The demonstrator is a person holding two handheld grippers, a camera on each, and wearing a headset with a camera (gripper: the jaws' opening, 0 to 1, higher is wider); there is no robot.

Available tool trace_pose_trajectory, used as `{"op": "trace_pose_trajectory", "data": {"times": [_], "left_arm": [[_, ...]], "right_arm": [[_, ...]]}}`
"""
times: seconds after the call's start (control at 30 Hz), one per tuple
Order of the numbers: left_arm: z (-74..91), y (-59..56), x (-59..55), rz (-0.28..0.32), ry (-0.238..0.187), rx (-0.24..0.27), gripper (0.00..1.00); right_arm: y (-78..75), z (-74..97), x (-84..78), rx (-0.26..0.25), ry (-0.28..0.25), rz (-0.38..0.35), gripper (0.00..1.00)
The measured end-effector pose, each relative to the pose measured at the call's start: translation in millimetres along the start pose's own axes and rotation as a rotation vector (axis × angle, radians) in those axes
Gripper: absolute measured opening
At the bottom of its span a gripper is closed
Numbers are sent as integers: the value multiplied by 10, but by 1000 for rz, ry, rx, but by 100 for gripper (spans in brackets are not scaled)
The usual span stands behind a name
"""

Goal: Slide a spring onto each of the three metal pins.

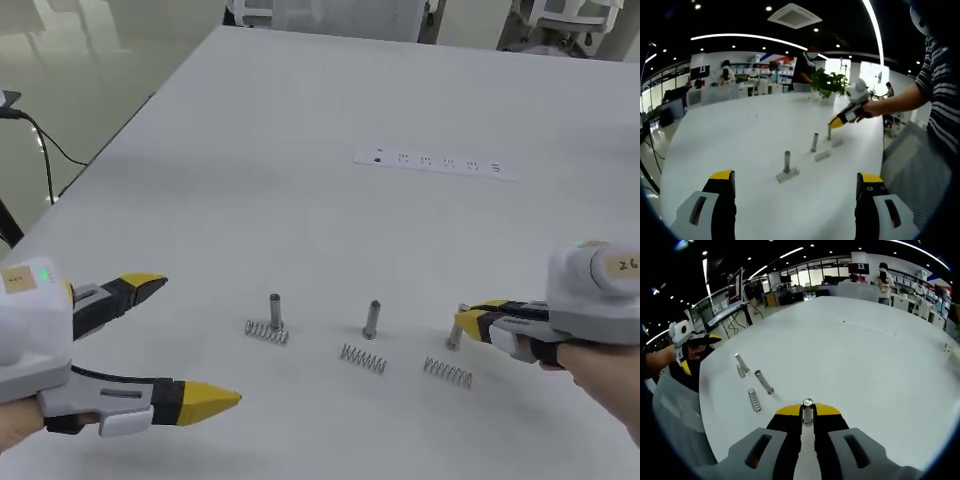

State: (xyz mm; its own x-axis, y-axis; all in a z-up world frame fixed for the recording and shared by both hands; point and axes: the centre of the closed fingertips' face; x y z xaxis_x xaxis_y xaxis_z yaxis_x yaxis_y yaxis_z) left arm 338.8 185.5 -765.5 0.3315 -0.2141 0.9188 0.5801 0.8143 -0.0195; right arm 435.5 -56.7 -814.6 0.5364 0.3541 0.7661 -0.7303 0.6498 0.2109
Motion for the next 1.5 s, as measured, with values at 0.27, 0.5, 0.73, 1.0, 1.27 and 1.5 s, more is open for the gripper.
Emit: {"op": "trace_pose_trajectory", "data": {"times": [0.27, 0.5, 0.73, 1.0, 1.27, 1.5], "left_arm": [[10, -1, 1, 0, -3, 1, 98], [32, -11, -13, 2, -1, 3, 98], [40, -11, -23, 6, -1, 5, 98], [37, -22, -48, 9, 3, 2, 98], [-5, -37, -33, 11, -3, -3, 98], [-15, -27, -19, 15, -7, -4, 98]], "right_arm": [[11, 22, -18, 5, -7, 10, 5], [43, 39, -53, 17, 8, 20, 6], [66, 37, -64, 19, 13, 23, 6], [87, 45, -81, 18, 11, 9, 6], [61, 45, -107, 12, 14, 4, 9], [65, 40, -46, 9, -11, 13, 15]]}}
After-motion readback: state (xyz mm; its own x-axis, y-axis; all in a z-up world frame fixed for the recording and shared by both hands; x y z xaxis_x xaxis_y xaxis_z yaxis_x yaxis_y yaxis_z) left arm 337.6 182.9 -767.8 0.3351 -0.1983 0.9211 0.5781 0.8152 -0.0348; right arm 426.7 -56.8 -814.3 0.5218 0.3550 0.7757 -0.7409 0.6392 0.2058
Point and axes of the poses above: the centre of the closed fingertips' face, and the gripper's own axes: z roughly backward along the fingers, y roughly to its left, x roughly out of its top, and after that the axes turned 7 degrees about x, right-handed
